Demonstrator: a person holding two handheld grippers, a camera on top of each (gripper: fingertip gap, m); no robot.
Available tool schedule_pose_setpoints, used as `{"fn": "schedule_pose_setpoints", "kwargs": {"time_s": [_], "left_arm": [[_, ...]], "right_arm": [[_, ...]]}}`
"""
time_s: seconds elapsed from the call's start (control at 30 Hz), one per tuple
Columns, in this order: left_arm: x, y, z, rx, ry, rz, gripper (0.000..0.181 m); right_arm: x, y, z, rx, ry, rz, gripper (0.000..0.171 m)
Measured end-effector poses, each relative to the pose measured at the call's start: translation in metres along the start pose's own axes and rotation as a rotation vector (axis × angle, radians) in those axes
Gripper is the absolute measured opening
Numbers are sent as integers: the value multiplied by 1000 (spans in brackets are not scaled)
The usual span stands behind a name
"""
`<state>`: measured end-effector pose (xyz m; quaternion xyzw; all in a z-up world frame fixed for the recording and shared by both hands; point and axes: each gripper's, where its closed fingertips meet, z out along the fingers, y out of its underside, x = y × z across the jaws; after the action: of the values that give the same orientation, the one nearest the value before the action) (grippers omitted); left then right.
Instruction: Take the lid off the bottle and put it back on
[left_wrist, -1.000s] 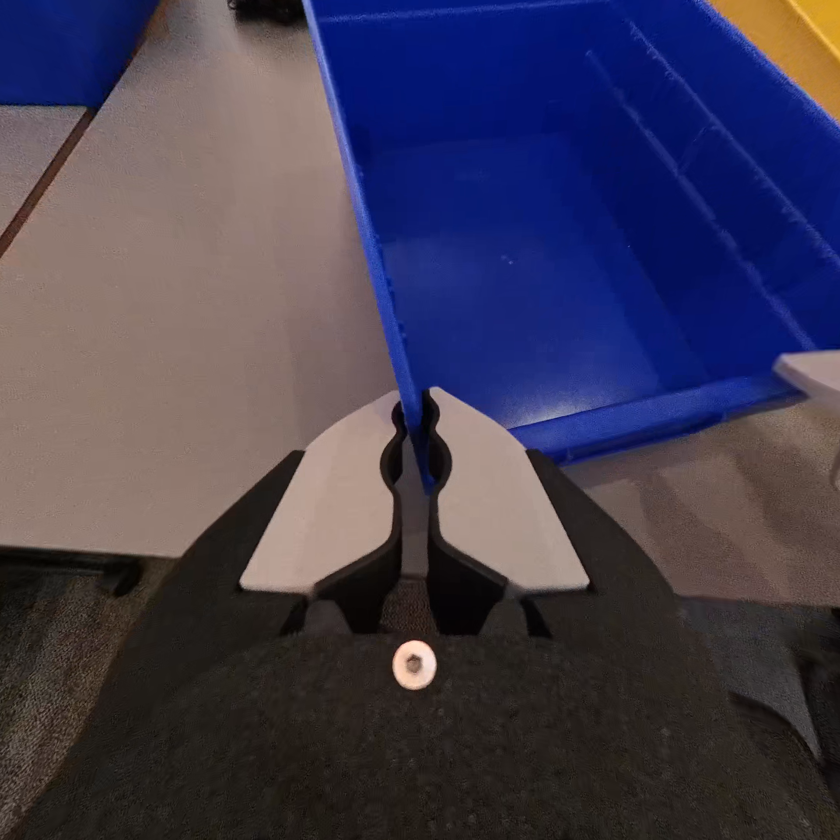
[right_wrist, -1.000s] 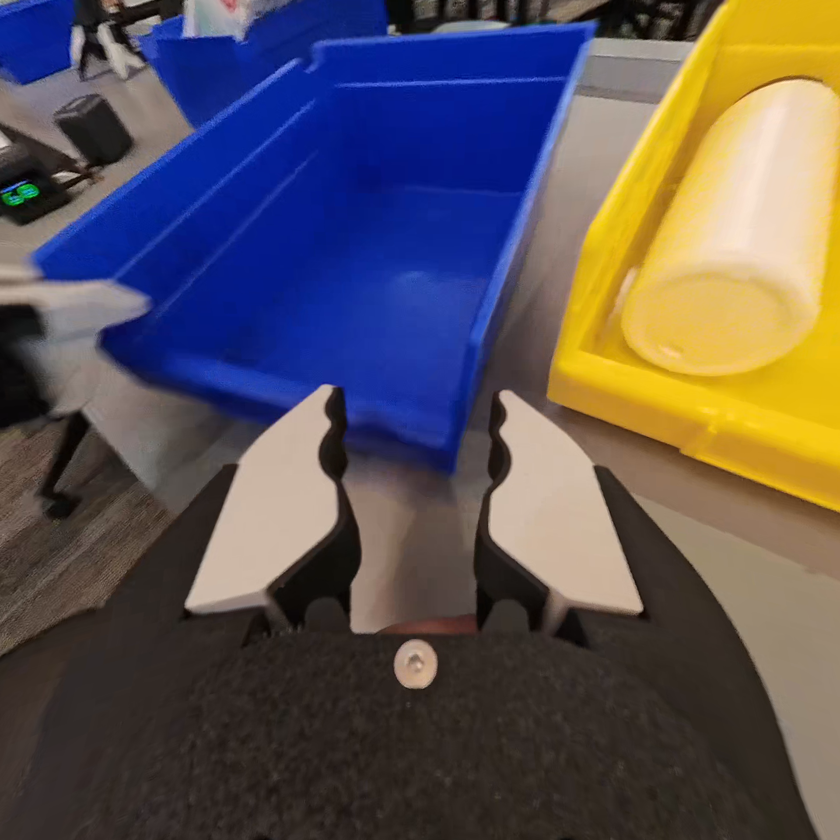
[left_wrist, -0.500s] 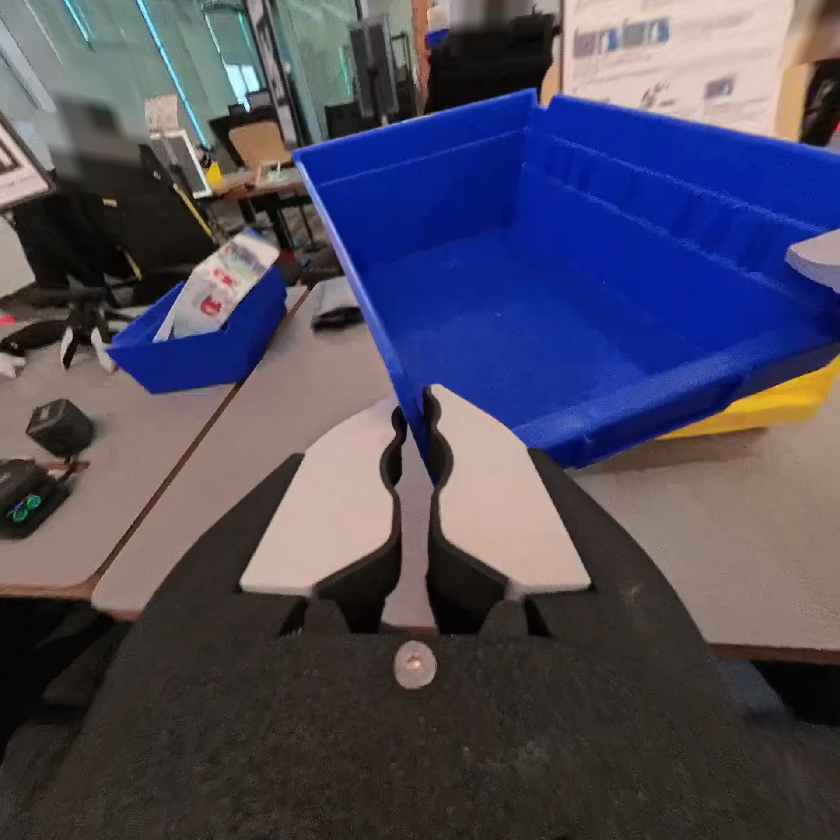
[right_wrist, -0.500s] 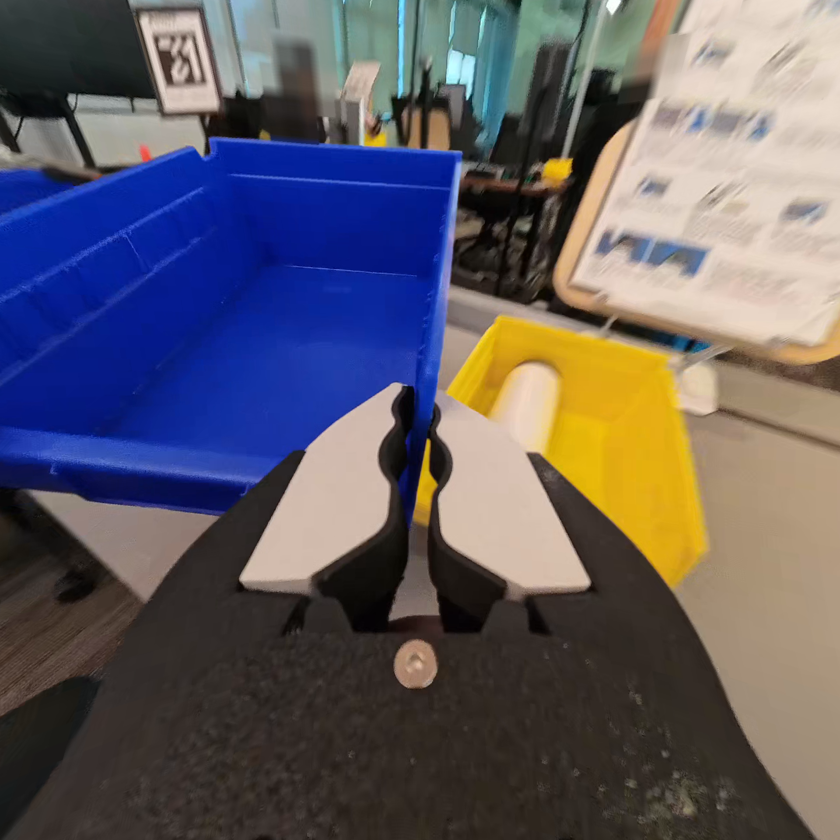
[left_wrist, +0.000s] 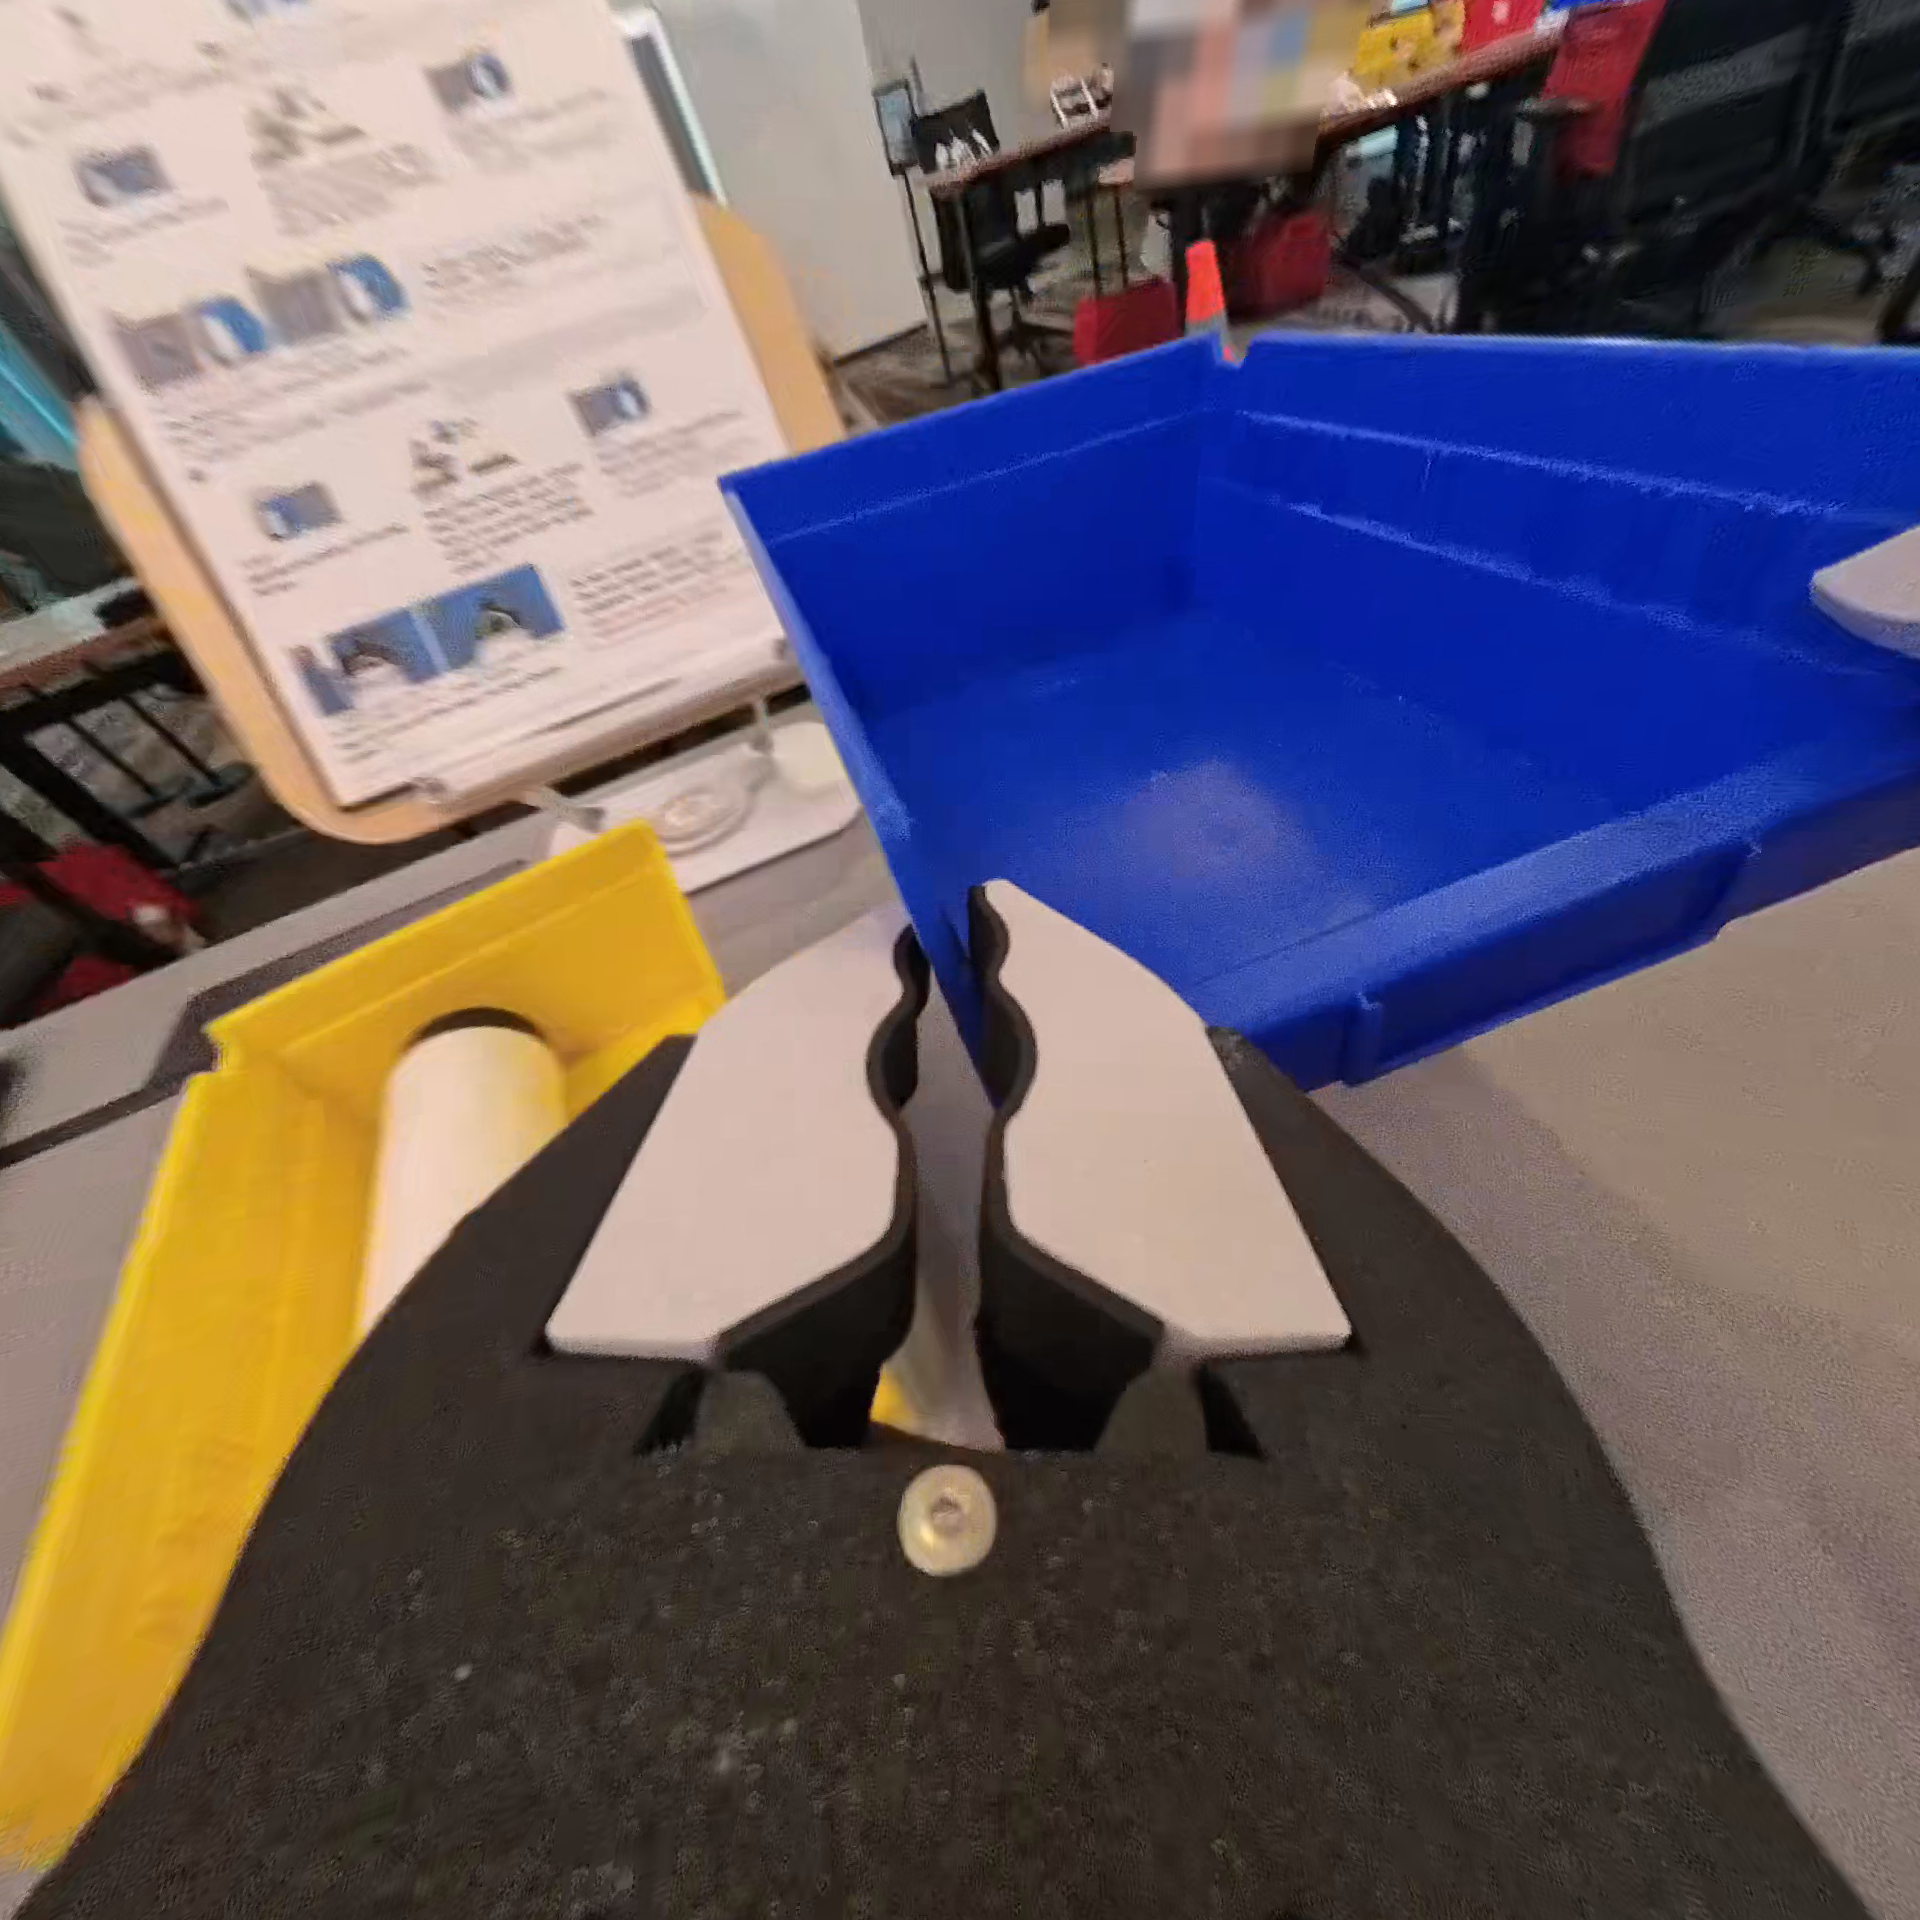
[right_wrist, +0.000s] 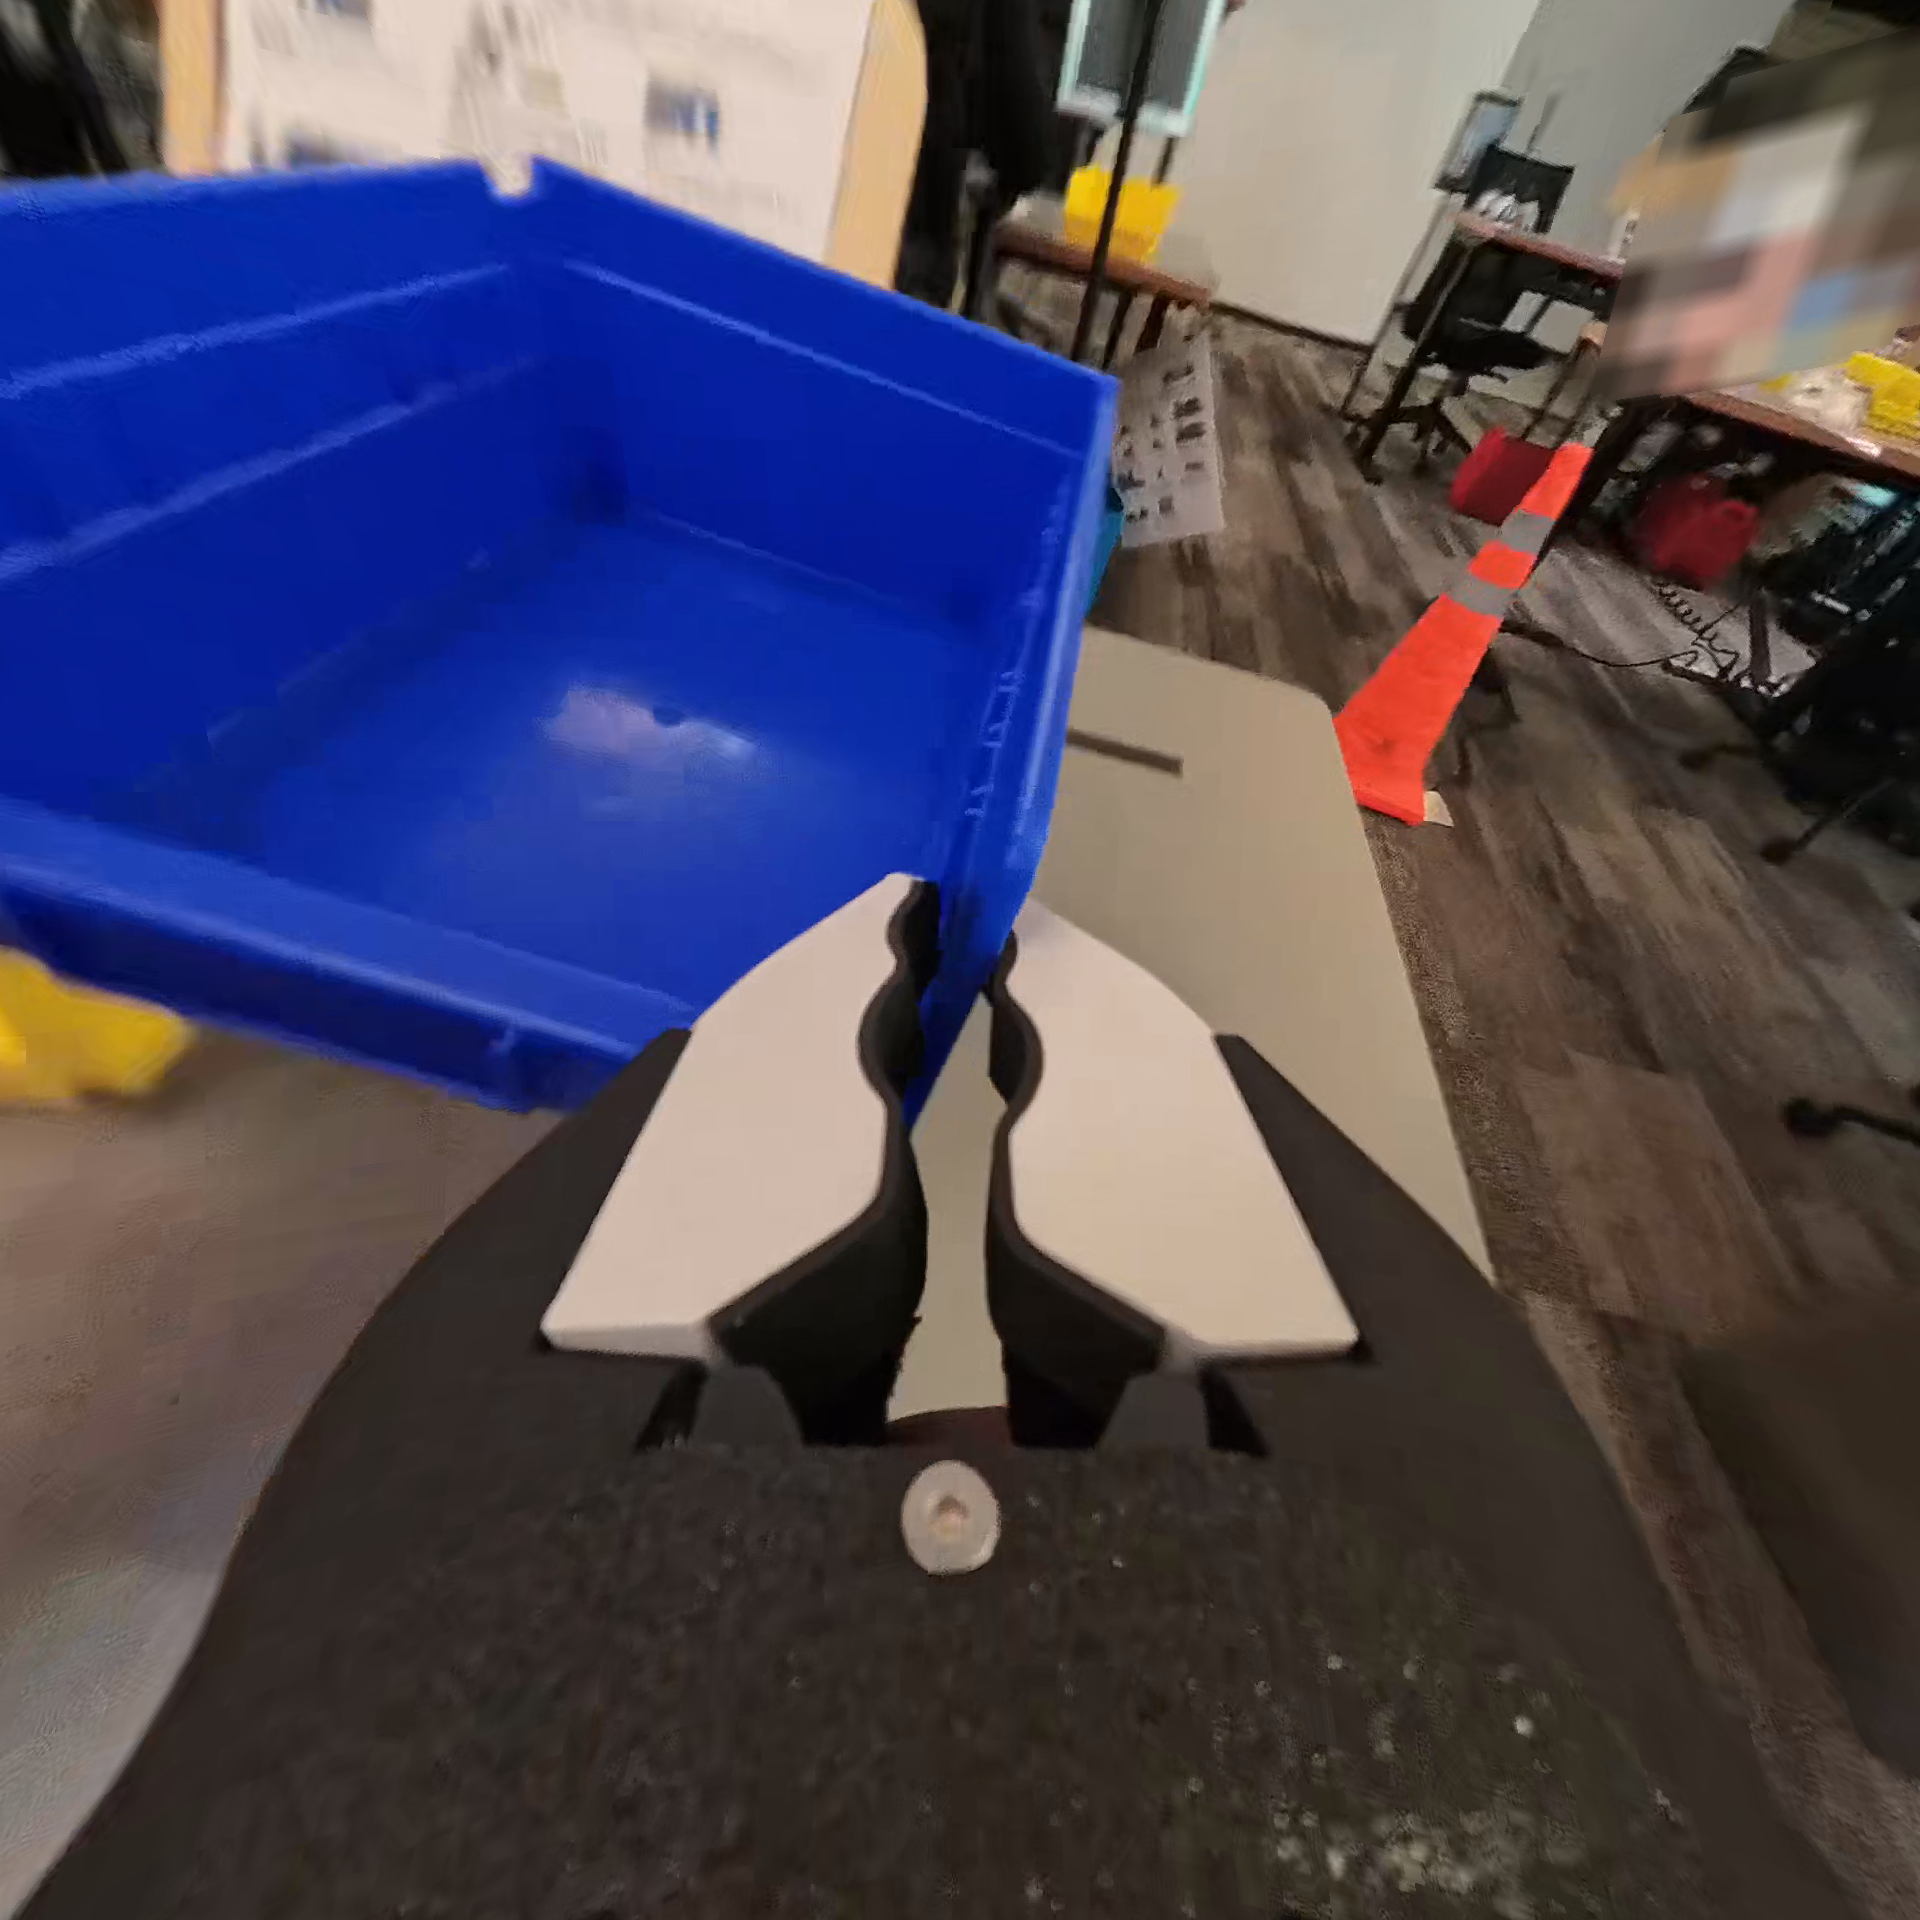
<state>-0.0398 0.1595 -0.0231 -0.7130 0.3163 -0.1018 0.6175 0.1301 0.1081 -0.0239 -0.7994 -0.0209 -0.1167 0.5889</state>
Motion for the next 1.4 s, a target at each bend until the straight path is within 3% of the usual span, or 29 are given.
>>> {"fn": "schedule_pose_setpoints", "kwargs": {"time_s": [0.03, 0.13, 0.27, 0.47, 0.57, 0.63, 0.67, 0.83, 0.97, 1.07, 1.2, 1.33, 1.4], "left_arm": [[24, 11, 15, -32, 35, 10, 6], [83, 42, 43, -115, 123, -21, 6], [117, 61, 56, -93, 104, 14, 8], [136, 104, 67, -242, 215, 52, 13], [132, 102, 55, -258, 270, 68, 22], [123, 93, 36, -255, 315, 57, 35], [115, 87, 22, -237, 344, 37, 35], [13, 53, -42, -114, 327, -95, 50], [-118, 69, -74, -65, 52, -114, 57], [-195, 111, -89, -115, -131, -195, 62], [-214, 172, -84, -225, -116, -307, 69], [-215, 201, -62, -331, -66, -328, 78], [-214, 198, -53, -313, -32, -370, 62]], "right_arm": [[17, 28, 3, -20, -33, -9, 8], [58, 85, 7, -33, -94, 237, 7], [89, 113, 16, -14, -9, 310, 5], [92, 159, 40, -235, 40, 285, 4], [91, 158, 40, -239, 42, 233, 7], [98, 151, 35, -217, 80, 213, 28], [101, 144, 30, -196, 92, 211, 30], [102, 97, 1, -59, 48, 209, 47], [58, 46, -6, 31, -49, 121, 52], [-9, 16, 0, 56, -160, 12, 53], [-146, 2, 19, 56, -437, 84, 65], [-243, 33, 53, -106, -468, 272, 82], [-259, 51, 69, -167, -382, 267, 79]]}}
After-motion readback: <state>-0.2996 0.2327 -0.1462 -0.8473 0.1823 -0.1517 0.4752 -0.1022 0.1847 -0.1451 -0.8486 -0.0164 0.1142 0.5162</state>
